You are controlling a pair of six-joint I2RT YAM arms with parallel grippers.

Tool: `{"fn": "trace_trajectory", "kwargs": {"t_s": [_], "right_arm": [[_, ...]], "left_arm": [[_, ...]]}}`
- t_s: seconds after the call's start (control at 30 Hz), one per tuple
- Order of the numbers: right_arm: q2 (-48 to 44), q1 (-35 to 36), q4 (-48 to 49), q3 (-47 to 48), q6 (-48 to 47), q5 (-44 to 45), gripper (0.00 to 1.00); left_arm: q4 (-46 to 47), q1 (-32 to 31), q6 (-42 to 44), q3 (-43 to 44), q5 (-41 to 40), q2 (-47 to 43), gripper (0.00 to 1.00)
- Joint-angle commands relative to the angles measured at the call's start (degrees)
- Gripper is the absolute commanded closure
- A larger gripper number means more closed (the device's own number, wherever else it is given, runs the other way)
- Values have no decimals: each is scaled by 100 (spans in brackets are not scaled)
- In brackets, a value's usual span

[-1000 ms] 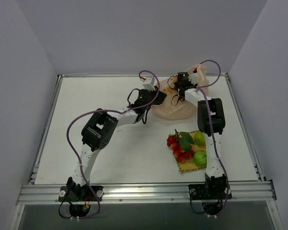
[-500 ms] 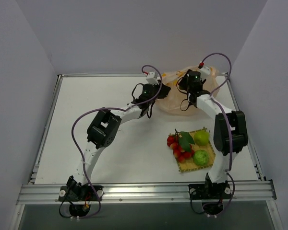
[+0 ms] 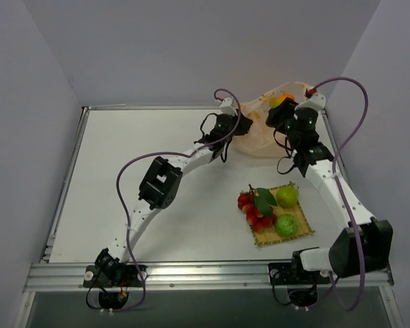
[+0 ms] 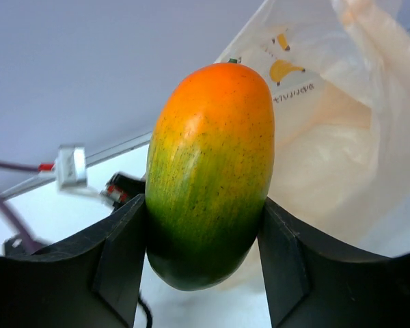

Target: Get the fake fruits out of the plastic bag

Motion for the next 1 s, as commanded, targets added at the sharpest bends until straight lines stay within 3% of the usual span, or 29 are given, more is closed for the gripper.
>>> {"fn": "trace_trajectory", "kwargs": {"t_s": [0.0, 0.1, 0.17, 0.2, 0.23, 0.27, 0.33, 0.37, 0.43, 0.57, 0.73, 0.97], "right_arm": [[-1119, -31, -615, -470, 172, 19, 92], [-2035, -31, -1169, -1173, 313, 335, 92], [-2622, -48, -1809, -1552, 384, 564, 92], [-2791, -48, -2012, -1648, 428, 643, 92], [-2967, -48, -2440, -1815, 550, 713, 92], [-3230, -57, -2706, -1869, 621, 870, 92], [-3425, -57, -3512, -1930, 901, 1047, 92], [-3600, -66, -3787, -1974, 1007, 1178, 91], [-3776, -66, -4514, -1992, 1297, 1267, 91], [-4049, -66, -5528, -1896, 1746, 1180, 90], [-4067, -66, -6293, -1904, 1782, 847, 87], [-3463, -40, -6505, -1763, 1650, 582, 85]], "left_arm": [[-242, -153, 145, 719, -31, 56, 98], [-575, -197, 241, 1457, -22, 529, 98], [-848, -197, 277, 2072, 91, 724, 88], [-918, -188, 312, 2204, 109, 812, 80], [-1015, -162, 330, 2275, 136, 804, 61], [-1016, -153, 347, 2215, 162, 743, 51], [-920, -109, 505, 1944, 189, 401, 33], [-910, -101, 575, 1646, 180, 243, 19], [-901, -92, 839, 1363, 180, -223, 4], [-866, -109, 1015, 678, 347, -1049, 6], [-340, -188, 1138, -999, 531, -2534, 6], [276, -259, 1164, -3312, 461, -4328, 6]]}}
